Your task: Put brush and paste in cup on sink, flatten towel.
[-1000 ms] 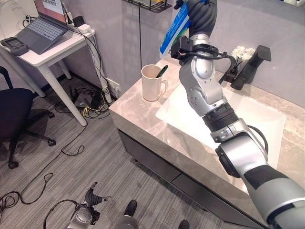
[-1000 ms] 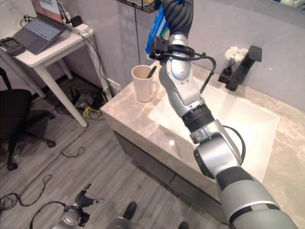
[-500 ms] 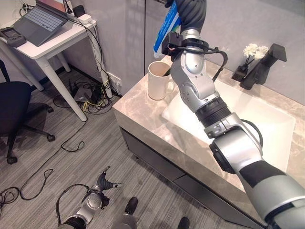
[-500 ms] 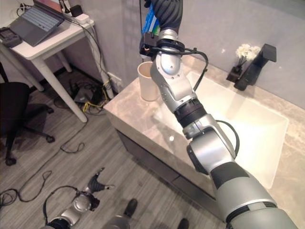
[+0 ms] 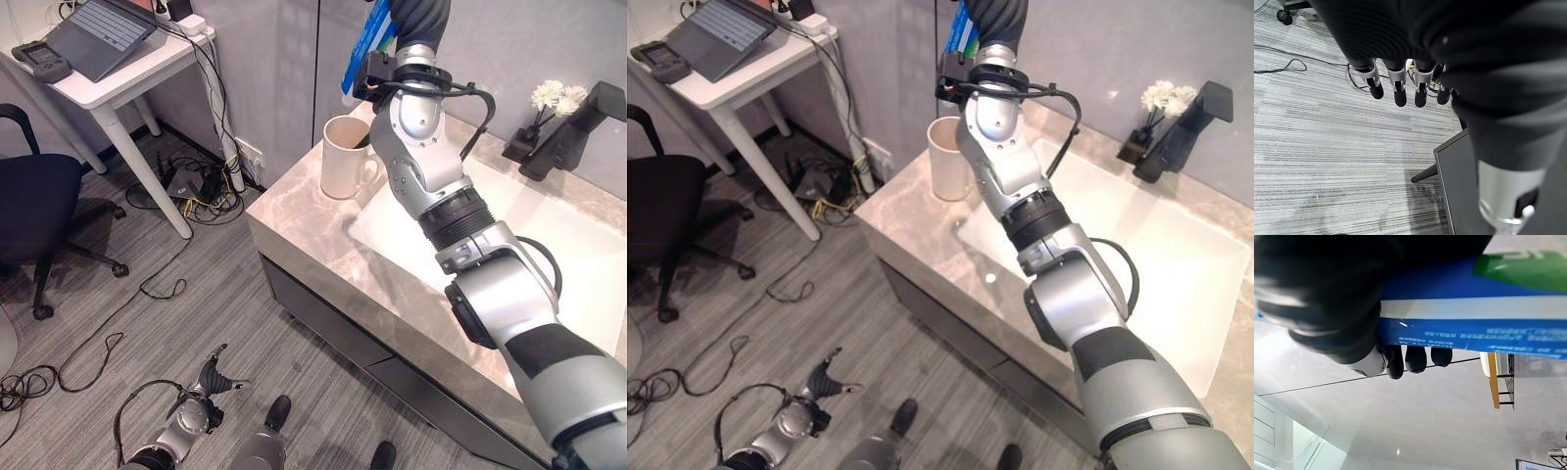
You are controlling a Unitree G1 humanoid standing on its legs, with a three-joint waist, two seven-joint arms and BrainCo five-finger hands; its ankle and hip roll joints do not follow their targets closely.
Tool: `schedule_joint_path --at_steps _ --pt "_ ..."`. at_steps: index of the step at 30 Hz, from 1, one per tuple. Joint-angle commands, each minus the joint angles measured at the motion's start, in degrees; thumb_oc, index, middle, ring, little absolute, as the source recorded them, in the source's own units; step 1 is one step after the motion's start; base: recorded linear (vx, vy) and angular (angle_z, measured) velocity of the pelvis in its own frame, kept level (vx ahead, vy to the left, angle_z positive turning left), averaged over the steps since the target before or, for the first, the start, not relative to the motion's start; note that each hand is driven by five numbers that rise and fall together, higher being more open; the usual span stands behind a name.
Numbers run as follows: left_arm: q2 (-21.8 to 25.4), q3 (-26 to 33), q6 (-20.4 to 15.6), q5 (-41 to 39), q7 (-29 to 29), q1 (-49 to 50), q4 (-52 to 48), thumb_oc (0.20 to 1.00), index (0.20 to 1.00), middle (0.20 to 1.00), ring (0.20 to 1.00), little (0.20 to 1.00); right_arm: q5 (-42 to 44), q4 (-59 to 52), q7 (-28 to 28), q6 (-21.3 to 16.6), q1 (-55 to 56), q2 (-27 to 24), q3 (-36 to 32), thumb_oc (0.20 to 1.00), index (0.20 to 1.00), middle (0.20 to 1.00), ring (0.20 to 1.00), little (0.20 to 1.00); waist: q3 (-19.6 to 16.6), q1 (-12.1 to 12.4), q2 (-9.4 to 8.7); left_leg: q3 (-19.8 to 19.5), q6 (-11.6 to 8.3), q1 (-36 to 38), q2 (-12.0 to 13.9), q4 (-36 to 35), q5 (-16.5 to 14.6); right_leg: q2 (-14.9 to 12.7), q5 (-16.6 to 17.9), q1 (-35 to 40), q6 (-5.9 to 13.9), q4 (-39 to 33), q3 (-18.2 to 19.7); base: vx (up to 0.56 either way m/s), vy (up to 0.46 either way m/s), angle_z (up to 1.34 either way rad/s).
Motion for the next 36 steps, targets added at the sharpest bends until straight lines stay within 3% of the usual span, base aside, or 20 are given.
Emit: schedule_joint_path --at_steps 1,20,36 --pt "2.06 -0.29 -1.43 -0.15 0.34 -1.55 -0.61 1.000 1.000 1.000 1.000 1.000 -0.43 -2.57 2.09 -2.19 -4.93 -3.97 2.02 0.200 0.200 0.200 0.200 0.200 0.15 0.39 -0.23 1.99 0.98 2.48 -0.65 -4.61 0.71 -4.25 16.59 5.63 4.65 -0.05 3.58 0.00 0.000 0.00" --pt "3.03 1.80 -1.70 -1.41 -0.01 -0.12 -3.50 1.000 1.000 1.000 1.000 1.000 0.57 0.28 3.28 -1.56 -2.40 -2.13 1.30 0.200 0.200 0.200 0.200 0.200 0.88 0.15 -0.24 2.93 1.02 1.75 -0.57 -4.61 0.71 -4.13 16.58 4.08 4.65 -0.05 4.76 -0.01 0.001 -0.03" --pt "4.32 0.27 -1.91 0.43 -0.03 -1.38 -5.17 1.000 1.000 1.000 1.000 1.000 -0.42 0.54 3.95 -1.33 -1.92 -0.67 2.08 0.200 0.200 0.200 0.200 0.200 1.39 -0.07 -0.87 3.26 1.09 1.36 -0.40 -4.61 0.67 -3.81 16.90 3.38 4.65 -0.05 5.26 0.00 0.000 0.00"
